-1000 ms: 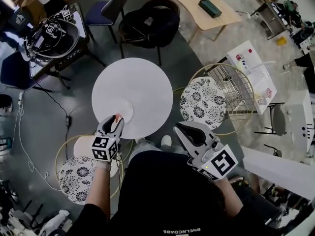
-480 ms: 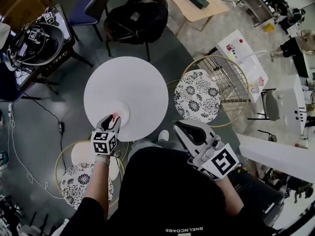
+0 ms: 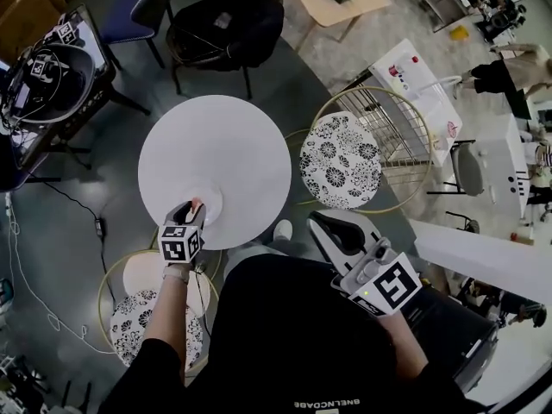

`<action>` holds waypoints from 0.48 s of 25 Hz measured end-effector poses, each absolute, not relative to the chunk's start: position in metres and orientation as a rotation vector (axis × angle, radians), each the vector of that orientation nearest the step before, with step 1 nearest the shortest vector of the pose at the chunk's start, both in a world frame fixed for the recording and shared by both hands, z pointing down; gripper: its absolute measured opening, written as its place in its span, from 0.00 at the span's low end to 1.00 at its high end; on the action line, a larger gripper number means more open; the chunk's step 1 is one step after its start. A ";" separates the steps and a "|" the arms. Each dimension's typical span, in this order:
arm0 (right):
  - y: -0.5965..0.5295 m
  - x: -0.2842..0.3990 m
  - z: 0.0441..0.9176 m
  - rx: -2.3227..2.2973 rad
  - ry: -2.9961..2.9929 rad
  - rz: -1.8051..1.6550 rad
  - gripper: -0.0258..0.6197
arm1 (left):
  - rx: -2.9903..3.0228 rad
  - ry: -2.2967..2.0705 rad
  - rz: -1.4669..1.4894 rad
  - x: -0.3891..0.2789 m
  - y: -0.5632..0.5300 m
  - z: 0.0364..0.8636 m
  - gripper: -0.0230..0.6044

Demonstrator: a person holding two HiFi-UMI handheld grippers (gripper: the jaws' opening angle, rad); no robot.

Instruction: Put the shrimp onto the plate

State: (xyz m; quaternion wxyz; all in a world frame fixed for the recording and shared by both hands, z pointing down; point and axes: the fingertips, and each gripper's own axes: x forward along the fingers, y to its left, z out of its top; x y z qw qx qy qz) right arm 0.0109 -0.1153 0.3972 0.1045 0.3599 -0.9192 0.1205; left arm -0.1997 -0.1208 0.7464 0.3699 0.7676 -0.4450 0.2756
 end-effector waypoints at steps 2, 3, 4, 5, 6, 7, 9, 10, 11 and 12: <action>-0.116 0.010 0.400 1.067 -2.700 0.360 0.07 | 1.963 -1.130 0.723 -0.200 -0.121 0.754 0.28; -0.116 0.011 0.401 1.071 -2.696 0.362 0.07 | 1.959 -1.122 0.733 -0.199 -0.121 0.758 0.28; -0.115 0.011 0.402 1.074 -2.691 0.363 0.07 | 1.953 -1.115 0.744 -0.199 -0.120 0.762 0.28; -0.115 0.011 0.403 1.076 -2.686 0.364 0.07 | 1.946 -1.108 0.755 -0.199 -0.120 0.767 0.28; -0.115 0.011 0.404 1.078 -2.682 0.365 0.07 | 1.939 -1.103 0.765 -0.200 -0.119 0.771 0.28; -0.115 0.011 0.404 1.081 -2.678 0.365 0.07 | 1.931 -1.100 0.772 -0.200 -0.119 0.775 0.28; -0.116 0.012 0.405 1.087 -2.671 0.368 0.07 | 1.917 -1.093 0.780 -0.201 -0.120 0.781 0.28; -0.116 0.012 0.406 1.090 -2.668 0.370 0.07 | 1.913 -1.089 0.785 -0.202 -0.120 0.784 0.28; -0.116 0.013 0.406 1.093 -2.664 0.371 0.07 | 1.911 -1.085 0.794 -0.201 -0.120 0.786 0.28; -0.116 0.013 0.407 1.096 -2.662 0.372 0.07 | 1.910 -1.081 0.804 -0.201 -0.120 0.788 0.28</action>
